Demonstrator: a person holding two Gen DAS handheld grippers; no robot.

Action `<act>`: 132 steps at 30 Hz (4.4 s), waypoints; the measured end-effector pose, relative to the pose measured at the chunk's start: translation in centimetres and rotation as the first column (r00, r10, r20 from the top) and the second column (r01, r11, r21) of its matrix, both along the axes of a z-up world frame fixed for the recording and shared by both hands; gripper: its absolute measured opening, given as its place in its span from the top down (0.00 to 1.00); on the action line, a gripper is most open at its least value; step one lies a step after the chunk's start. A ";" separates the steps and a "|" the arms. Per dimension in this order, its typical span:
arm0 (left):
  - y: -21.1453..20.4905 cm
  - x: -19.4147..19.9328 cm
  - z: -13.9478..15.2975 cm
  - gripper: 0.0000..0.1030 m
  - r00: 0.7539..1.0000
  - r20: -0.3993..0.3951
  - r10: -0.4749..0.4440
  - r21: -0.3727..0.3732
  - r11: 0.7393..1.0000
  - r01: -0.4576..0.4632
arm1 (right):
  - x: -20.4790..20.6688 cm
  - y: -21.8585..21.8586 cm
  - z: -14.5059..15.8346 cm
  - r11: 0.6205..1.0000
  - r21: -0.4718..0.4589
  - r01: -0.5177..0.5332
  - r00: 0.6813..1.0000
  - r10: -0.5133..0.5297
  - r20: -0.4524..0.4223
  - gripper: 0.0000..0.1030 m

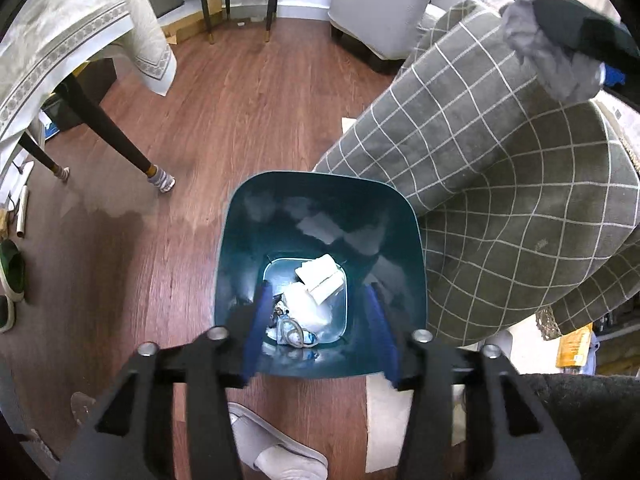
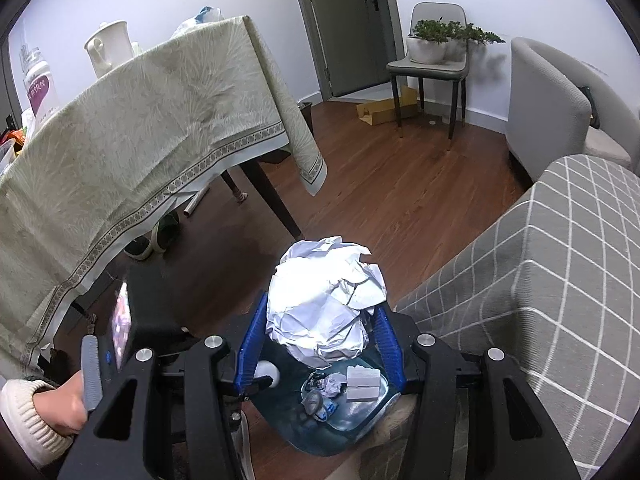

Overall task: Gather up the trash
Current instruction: 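Open the left tool to drop the lid while right tool releases the foil ball, then move the right tool to the printed card package and grasp it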

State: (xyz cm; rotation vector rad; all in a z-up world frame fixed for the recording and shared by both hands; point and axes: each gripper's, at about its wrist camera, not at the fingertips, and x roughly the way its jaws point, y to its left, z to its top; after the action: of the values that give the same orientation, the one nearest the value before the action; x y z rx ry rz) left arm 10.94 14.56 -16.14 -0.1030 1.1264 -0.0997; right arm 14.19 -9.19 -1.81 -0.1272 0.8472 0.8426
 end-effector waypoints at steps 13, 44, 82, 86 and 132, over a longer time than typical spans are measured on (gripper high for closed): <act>3.0 -1.5 3.8 0.46 0.990 0.121 0.071 -0.044 0.997 -0.066 | 0.4 3.0 -4.5 0.993 -0.111 -0.028 0.997 0.020 -0.070 0.50; 2.1 -4.1 13.7 0.62 0.909 0.414 0.054 -0.018 0.999 -0.051 | -1.6 6.3 -17.6 0.889 -0.410 -0.203 0.950 0.078 -0.301 0.50; -7.7 -1.1 18.3 0.47 0.826 0.563 0.001 -0.005 1.000 0.003 | -1.2 -8.5 3.3 0.996 -0.022 0.086 0.992 -0.083 0.098 0.29; -9.4 -0.3 18.1 0.47 0.829 0.558 -0.023 0.003 1.000 0.026 | 0.2 -10.8 3.9 0.979 -0.032 0.199 0.973 -0.194 0.125 0.28; -19.1 8.5 15.2 0.38 0.851 0.506 -0.139 -0.024 0.984 0.175 | 12.2 -27.1 1.7 0.477 -0.062 0.877 0.481 -0.868 0.124 0.09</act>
State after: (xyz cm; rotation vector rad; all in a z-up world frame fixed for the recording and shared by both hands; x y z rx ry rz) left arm 19.49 -4.51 -0.92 -0.0416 0.6030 -0.2965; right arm 26.44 -36.25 -0.11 0.1806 0.7497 -0.2144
